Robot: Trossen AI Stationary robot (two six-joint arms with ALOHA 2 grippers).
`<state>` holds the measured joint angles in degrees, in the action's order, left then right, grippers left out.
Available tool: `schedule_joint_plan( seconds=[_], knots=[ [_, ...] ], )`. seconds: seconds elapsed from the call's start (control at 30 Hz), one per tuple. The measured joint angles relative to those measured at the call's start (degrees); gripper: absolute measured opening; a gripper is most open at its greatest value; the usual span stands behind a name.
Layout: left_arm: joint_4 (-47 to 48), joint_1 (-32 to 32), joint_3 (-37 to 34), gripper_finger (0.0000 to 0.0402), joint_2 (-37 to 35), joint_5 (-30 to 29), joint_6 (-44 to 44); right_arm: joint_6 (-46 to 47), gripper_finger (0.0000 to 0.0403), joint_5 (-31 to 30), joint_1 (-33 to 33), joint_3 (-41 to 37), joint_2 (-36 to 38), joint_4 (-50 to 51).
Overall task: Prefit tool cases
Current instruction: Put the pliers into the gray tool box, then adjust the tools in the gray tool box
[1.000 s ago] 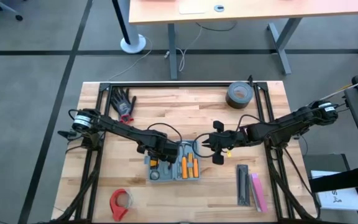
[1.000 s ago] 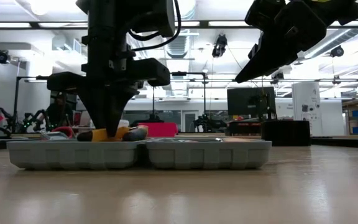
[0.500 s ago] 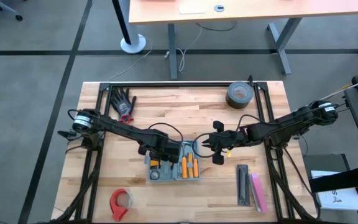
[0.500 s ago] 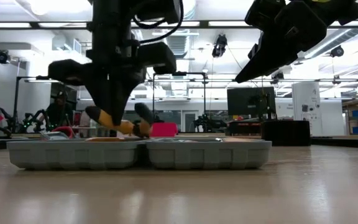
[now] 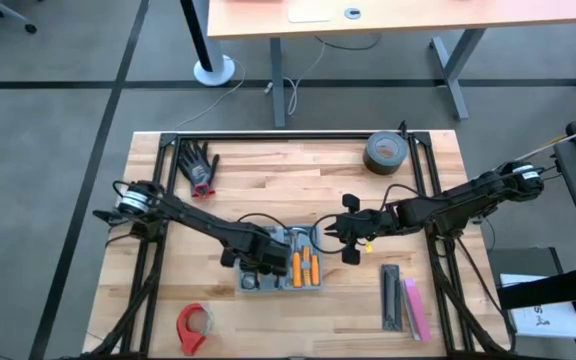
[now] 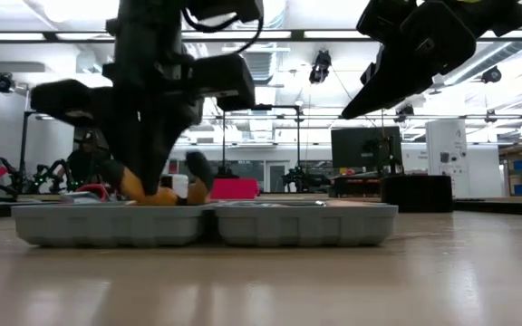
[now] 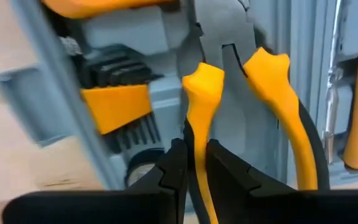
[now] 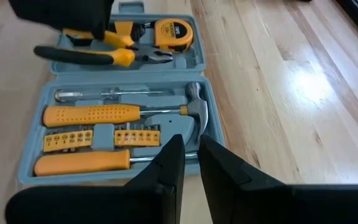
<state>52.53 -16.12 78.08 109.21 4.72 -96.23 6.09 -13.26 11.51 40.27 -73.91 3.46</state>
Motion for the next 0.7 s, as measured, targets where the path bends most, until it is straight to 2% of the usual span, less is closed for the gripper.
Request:
schedule_joint_plan(
  seconds=[0.2, 0.53, 0.7],
  knots=[
    [-4.6, 0.0, 0.0, 0.0058, 1.9, 0.8, 2.2, 0.1, 0.0032, 0.0, 0.0, 0.0, 0.0, -0.2],
    [-3.5, -0.1, 0.0, 0.0121, 0.8, -2.5, 3.9, 0.5, 0.0032, 0.3, 0.0, 0.0, 0.0, -0.2],
    [-3.3, 0.2, 0.0, 0.0131, -1.0, -3.5, 7.2, 0.4, 0.0032, 0.4, 0.0, 0.0, 0.0, -0.2]
  ],
)
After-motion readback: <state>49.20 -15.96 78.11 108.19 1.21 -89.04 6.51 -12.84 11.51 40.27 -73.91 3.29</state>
